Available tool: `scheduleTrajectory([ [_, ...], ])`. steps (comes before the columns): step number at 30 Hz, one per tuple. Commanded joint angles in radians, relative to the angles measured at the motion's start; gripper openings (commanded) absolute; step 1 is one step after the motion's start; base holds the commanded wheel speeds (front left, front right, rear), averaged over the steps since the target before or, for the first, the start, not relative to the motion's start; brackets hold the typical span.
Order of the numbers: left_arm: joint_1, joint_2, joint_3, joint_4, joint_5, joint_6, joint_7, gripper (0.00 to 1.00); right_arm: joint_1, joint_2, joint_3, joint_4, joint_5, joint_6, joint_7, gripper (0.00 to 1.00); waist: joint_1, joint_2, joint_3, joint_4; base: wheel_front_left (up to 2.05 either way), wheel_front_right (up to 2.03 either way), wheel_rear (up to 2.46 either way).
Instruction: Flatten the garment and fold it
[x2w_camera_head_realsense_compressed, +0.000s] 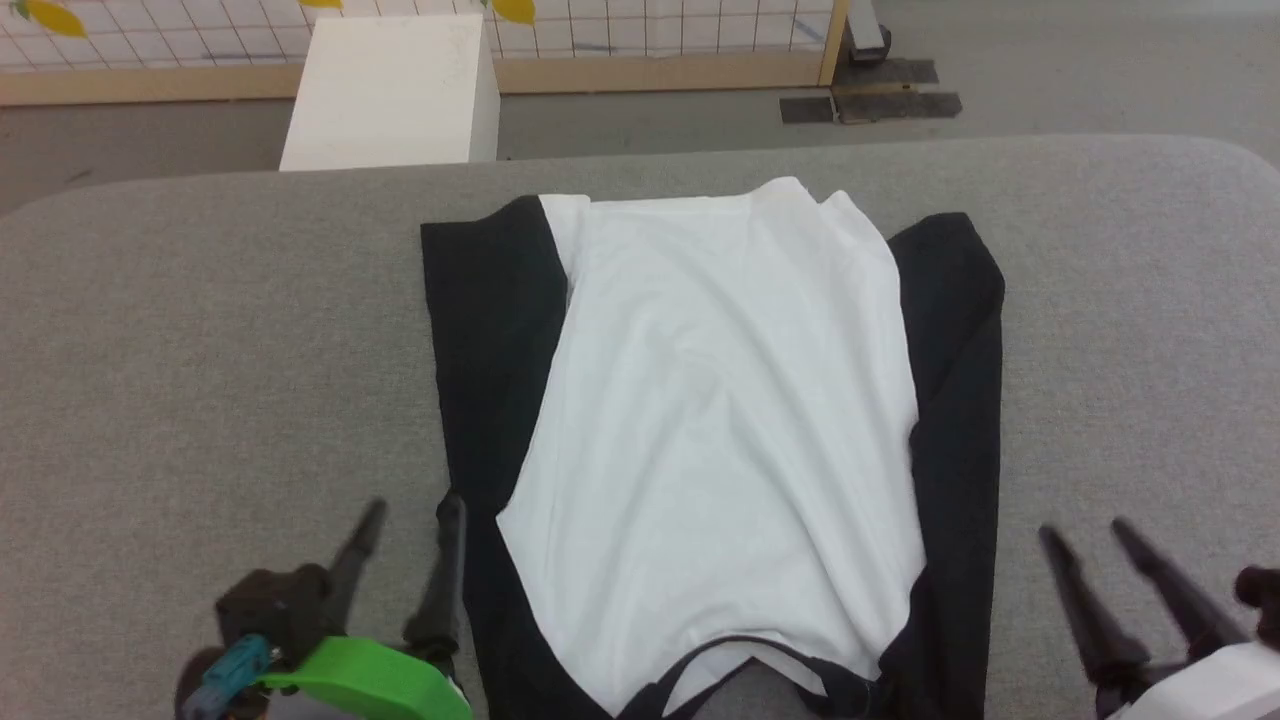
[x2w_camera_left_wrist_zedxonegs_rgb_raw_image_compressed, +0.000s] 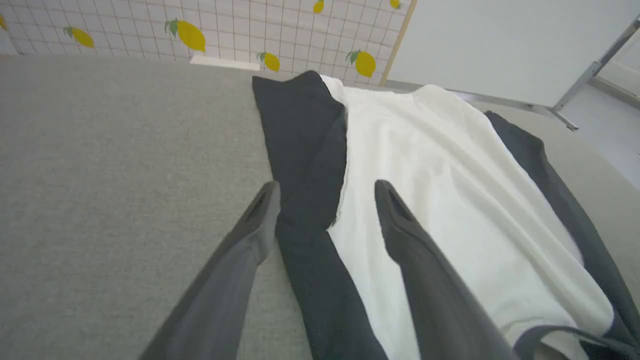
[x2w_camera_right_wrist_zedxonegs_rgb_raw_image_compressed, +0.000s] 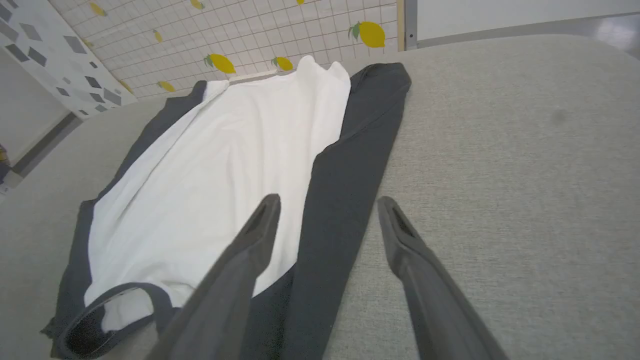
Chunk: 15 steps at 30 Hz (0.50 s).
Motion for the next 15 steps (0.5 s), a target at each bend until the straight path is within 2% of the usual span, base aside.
scheduleTrajectory([
  [1, -0.010, -0.007, 0.019, -0.011, 0.031, 0.019, -0.046, 1.00, -0.031, 0.024, -0.019, -0.025, -0.036, -0.001, -0.034, 1.00, 0.0000, 0.0000, 0.015, -0.007, 0.00, 0.00, 0.00],
  [4, -0.043, -0.027, 0.049, -0.018, 0.098, 0.050, -0.108, 1.00, -0.060, 0.069, -0.048, -0.067, -0.111, -0.001, -0.103, 1.00, 0.0000, 0.0000, 0.033, -0.013, 0.00, 0.00, 0.00],
  [8, -0.133, -0.067, 0.083, -0.018, 0.193, 0.081, -0.130, 1.00, -0.084, 0.117, -0.062, -0.102, -0.182, -0.001, -0.157, 1.00, 0.0000, 0.0000, 0.059, -0.010, 0.00, 0.00, 0.00],
  [12, -0.306, -0.034, 0.095, 0.012, 0.251, 0.048, -0.103, 1.00, -0.105, 0.147, -0.051, -0.125, -0.206, -0.001, -0.166, 1.00, 0.0000, 0.0000, 0.091, -0.008, 0.00, 0.00, 0.00],
  [15, -0.480, 0.028, 0.102, 0.046, 0.278, 0.001, 0.005, 1.00, -0.124, 0.155, -0.041, -0.150, -0.217, -0.001, -0.159, 1.00, 0.0000, 0.0000, 0.128, -0.010, 0.00, 0.00, 0.00],
])
